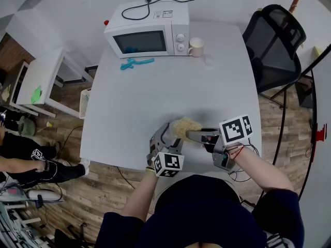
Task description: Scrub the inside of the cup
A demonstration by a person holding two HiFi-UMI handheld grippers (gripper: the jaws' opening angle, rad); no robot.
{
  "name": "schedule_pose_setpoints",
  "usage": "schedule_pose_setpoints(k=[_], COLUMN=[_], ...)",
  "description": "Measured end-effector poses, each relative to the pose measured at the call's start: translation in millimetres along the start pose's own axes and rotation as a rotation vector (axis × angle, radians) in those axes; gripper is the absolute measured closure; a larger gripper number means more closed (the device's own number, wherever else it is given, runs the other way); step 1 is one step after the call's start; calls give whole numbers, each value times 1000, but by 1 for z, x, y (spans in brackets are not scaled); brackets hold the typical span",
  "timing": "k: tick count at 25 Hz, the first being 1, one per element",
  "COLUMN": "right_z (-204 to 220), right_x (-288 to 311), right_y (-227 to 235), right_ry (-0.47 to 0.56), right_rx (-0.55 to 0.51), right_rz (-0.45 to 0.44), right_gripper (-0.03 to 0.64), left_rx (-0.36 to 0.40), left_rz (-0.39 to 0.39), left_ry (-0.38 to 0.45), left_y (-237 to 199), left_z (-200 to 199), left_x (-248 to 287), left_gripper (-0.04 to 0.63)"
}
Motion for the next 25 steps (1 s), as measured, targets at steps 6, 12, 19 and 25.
schedule_pose_setpoints(k=[6, 12, 19, 25], right_z=[3, 10, 13, 16], right_x=[-10, -15, -18, -21], right_y=[13, 27, 37, 46], right_ry=[100, 175, 224, 252], right_rx=[-26, 35, 94, 143], right_rz=[53, 63, 63, 50], right_gripper=[445, 445, 445, 445], left_rx=[-202, -267, -254, -242], left_rz=[73, 125, 142, 164], left_ry=[3, -5, -23, -63], left_y=[0, 8, 16, 21], left_z=[15, 24, 33, 40], left_x=[14, 29, 43, 53], left_gripper=[311, 311, 311, 311])
Point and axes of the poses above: the fingertips, and each gripper's own axes: x forward along the fingers, y to its right, z out of its underside, the point moved 7 cm from there along -x, backward along the fingers, and after that the axes turned 10 degrees about -y, right-handed, at the moved point
